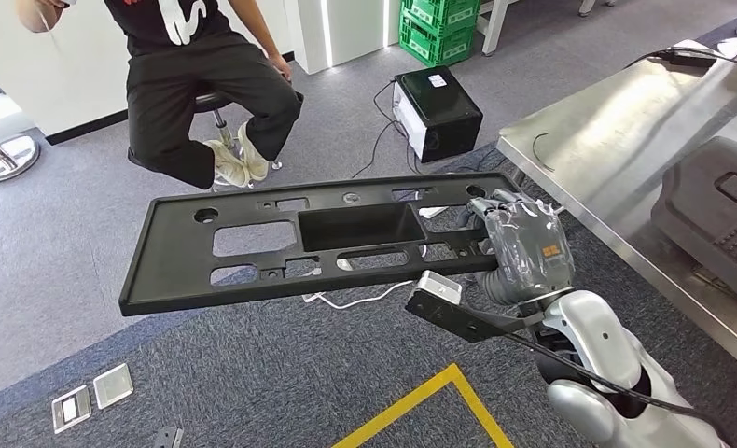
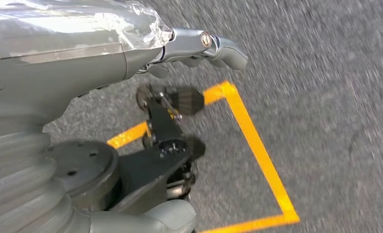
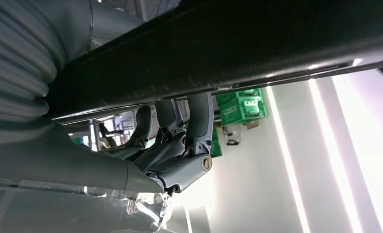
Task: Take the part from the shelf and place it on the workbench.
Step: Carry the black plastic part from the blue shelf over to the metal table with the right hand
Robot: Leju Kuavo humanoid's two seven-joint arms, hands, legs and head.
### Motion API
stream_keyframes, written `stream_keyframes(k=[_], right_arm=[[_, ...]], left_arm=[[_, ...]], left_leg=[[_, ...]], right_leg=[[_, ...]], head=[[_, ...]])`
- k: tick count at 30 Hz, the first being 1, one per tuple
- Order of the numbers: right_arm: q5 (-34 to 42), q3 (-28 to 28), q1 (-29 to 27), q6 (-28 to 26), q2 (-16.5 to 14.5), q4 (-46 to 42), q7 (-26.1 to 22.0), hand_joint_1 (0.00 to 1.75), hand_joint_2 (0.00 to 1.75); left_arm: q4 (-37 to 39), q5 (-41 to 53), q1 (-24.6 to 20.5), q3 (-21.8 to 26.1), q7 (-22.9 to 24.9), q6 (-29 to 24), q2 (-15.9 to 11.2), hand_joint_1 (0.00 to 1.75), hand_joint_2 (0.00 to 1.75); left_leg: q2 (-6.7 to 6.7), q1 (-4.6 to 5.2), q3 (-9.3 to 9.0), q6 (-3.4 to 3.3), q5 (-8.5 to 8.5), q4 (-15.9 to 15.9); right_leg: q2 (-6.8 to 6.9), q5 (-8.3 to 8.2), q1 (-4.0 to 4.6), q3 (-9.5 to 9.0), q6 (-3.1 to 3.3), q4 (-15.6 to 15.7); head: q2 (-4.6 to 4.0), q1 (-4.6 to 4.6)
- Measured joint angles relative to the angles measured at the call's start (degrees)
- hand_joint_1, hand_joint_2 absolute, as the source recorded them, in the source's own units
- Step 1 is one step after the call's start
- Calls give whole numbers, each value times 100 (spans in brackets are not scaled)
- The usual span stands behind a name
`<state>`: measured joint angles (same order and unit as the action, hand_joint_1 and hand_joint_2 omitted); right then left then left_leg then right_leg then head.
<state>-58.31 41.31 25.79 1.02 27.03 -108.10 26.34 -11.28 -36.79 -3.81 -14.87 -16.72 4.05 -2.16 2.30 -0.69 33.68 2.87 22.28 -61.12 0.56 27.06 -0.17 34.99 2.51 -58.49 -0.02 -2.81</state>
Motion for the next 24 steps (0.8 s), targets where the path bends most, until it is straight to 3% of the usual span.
stream_keyframes(k=[3,4,5,6,7,9,10,11,13,15,18,20,21,24], right_arm=[[-1,0,8,-1,-21,4,-1,175,175],[-1,0,7,-1,-28,7,-1,175,175],[-1,0,6,-1,-36,10,-1,175,175],[-1,0,6,-1,-42,12,-1,175,175],[-1,0,6,-1,-46,14,-1,175,175],[0,0,6,-2,-55,15,-1,175,175],[0,0,6,-2,-59,17,-1,175,175],[0,0,4,-2,-62,18,-1,175,175],[-1,-1,-1,-2,-64,20,-1,175,175],[-1,-9,1,-4,-66,22,-2,175,175],[-7,-17,5,-6,-72,27,-11,175,175],[-11,-17,-8,-6,-75,37,-25,175,175],[-13,-17,-12,-6,-76,43,-32,175,175],[-16,-23,-8,-8,-79,54,-43,175,175]], left_arm=[[0,-1,15,-3,0,3,2,0,175],[0,-2,22,-4,0,3,2,0,175],[0,-3,26,-5,0,2,2,0,175],[0,-4,27,-6,0,2,2,0,175],[0,-4,25,-6,0,1,2,0,175],[0,-4,24,-6,0,1,2,0,175],[0,-4,25,-6,1,1,2,0,175],[0,-4,27,-7,2,1,2,0,175],[0,-5,20,-9,5,1,3,0,175],[0,-11,8,-10,6,1,6,0,175],[0,-36,16,-8,7,1,6,0,175],[0,-48,21,-9,6,2,7,0,175],[0,-52,19,-10,5,3,8,0,175],[0,-57,12,-12,-1,7,8,0,175]], left_leg=[[-169,-6,494,23,544,-1091],[-180,-4,639,22,622,-1375],[-187,-3,694,14,582,-1457],[-195,-2,643,0,434,-1307],[-230,-2,502,-22,213,-963],[-418,-12,201,-64,-138,-191],[-495,-12,115,-79,-217,48],[-535,-7,85,-95,-228,153],[-458,-2,63,-144,-246,208],[-371,-16,20,-212,-285,291],[-244,-12,-12,-256,-304,344],[-160,-12,-15,-252,-287,334],[-120,-16,-20,-241,-274,324],[-22,-20,-52,-179,-211,279]], right_leg=[[-105,-1,12,-13,68,9],[-155,1,21,-13,75,3],[-210,4,28,-14,79,-6],[-267,7,31,-16,78,-17],[-321,13,31,-18,73,-30],[-421,28,34,0,48,-64],[-465,30,30,18,25,-75],[-507,27,21,36,-4,-79],[-562,20,-2,53,-67,-71],[-414,135,2,120,-122,-228],[-135,610,-24,578,-189,-1187],[-102,694,-56,803,-223,-1619],[-85,578,-66,756,-235,-1514],[100,76,-51,209,-222,-402]], head=[[0,121],[0,151],[0,177],[0,201],[0,226],[0,270],[0,273],[0,272],[0,269],[0,243],[0,138],[0,95],[0,70],[0,-6]])
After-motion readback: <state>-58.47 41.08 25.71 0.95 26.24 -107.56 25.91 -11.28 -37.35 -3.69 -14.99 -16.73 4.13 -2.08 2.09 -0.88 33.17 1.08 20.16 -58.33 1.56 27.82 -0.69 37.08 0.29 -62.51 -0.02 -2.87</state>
